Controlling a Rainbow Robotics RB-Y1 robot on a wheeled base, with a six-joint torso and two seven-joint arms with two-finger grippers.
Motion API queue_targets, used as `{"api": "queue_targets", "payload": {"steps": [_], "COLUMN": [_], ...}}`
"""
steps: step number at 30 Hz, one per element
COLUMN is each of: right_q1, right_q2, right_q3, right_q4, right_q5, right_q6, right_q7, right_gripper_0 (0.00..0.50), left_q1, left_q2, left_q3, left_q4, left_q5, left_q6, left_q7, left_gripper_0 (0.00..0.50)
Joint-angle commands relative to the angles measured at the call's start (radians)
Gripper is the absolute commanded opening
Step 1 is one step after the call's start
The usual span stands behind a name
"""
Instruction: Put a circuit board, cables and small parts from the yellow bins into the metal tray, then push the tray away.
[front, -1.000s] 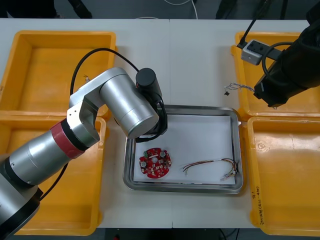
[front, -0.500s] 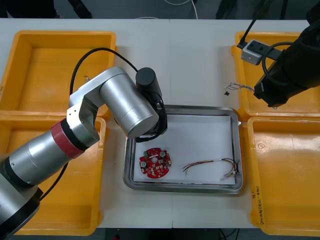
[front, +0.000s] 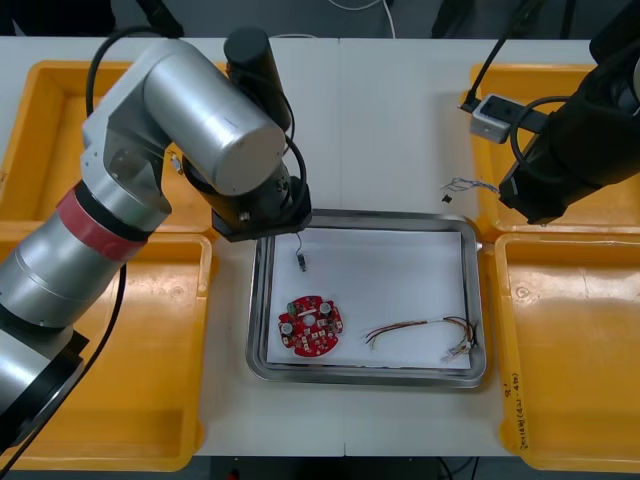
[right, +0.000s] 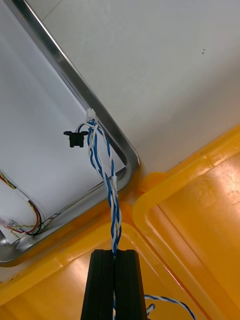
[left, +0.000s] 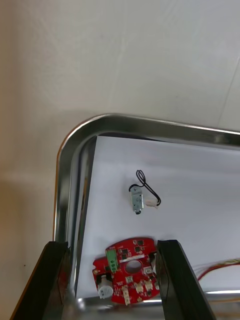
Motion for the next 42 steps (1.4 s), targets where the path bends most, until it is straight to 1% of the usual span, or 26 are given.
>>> {"api": "queue_targets", "payload": {"steps": [1, 3, 6, 9, 12, 13, 15, 18, 19, 20, 26, 30, 31, 32, 36, 42], "right_q1": [-0.013, -0.019, -0.027, -0.036, -0.047, -0.047, -0.052, -0.058, -0.058, -0.061, -0.062, -0.061, -0.061, -0.059, -0.05, -0.038], "right_q2": [-0.033, -0.033, -0.033, -0.033, -0.026, -0.026, -0.012, 0.004, 0.004, 0.013, 0.037, 0.06, 0.06, 0.069, 0.076, 0.082], "right_q3": [0.068, 0.105, 0.151, 0.191, 0.244, 0.244, 0.286, 0.335, 0.335, 0.366, 0.464, 0.497, 0.497, 0.507, 0.533, 0.568], "right_q4": [-0.041, -0.044, -0.044, -0.044, -0.044, -0.044, -0.044, -0.044, -0.044, -0.044, -0.044, -0.044, -0.044, -0.044, -0.039, 0.007], "right_q5": [-0.004, -0.007, -0.011, -0.011, -0.002, -0.002, 0.021, 0.059, 0.059, 0.082, 0.15, 0.197, 0.197, 0.214, 0.239, 0.242], "right_q6": [-0.015, -0.029, -0.059, -0.085, -0.113, -0.113, -0.122, -0.124, -0.124, -0.131, -0.188, -0.205, -0.205, -0.204, -0.211, -0.271], "right_q7": [0.043, 0.042, 0.042, 0.037, 0.037, 0.037, 0.036, 0.036, 0.036, 0.034, 0.023, 0.011, 0.011, 0.008, 0.002, 0.005], "right_gripper_0": [0.0, 0.0, 0.0, 0.0, 0.0, 0.0, 0.0, 0.0, 0.0, 0.0, 0.0, 0.0, 0.0, 0.0, 0.0, 0.0], "left_q1": [-0.096, -0.112, -0.123, -0.131, -0.135, -0.135, -0.135, -0.137, -0.137, -0.14, -0.151, -0.157, -0.157, -0.159, -0.165, -0.168], "left_q2": [0.045, 0.065, 0.094, 0.119, 0.157, 0.157, 0.186, 0.212, 0.212, 0.223, 0.238, 0.238, 0.238, 0.238, 0.238, 0.238], "left_q3": [0.114, 0.154, 0.202, 0.228, 0.251, 0.251, 0.269, 0.292, 0.292, 0.309, 0.345, 0.349, 0.349, 0.349, 0.354, 0.358], "left_q4": [-0.042, -0.041, -0.042, -0.041, -0.041, -0.041, -0.035, -0.013, -0.013, 0.01, 0.106, 0.166, 0.166, 0.189, 0.245, 0.312], "left_q5": [0.064, 0.091, 0.118, 0.132, 0.14, 0.14, 0.144, 0.153, 0.153, 0.16, 0.135, 0.101, 0.101, 0.081, 0.049, 0.04], "left_q6": [0.063, 0.099, 0.109, 0.109, 0.109, 0.109, 0.109, 0.109, 0.109, 0.109, 0.109, 0.104, 0.104, 0.087, 0.044, -0.042], "left_q7": [0.001, -0.039, -0.094, -0.131, -0.185, -0.185, -0.242, -0.295, -0.295, -0.328, -0.43, -0.495, -0.495, -0.524, -0.585, -0.614], "left_gripper_0": [0.5, 0.5, 0.5, 0.5, 0.5, 0.5, 0.5, 0.5, 0.5, 0.5, 0.5, 0.5, 0.5, 0.5, 0.5, 0.5]}}
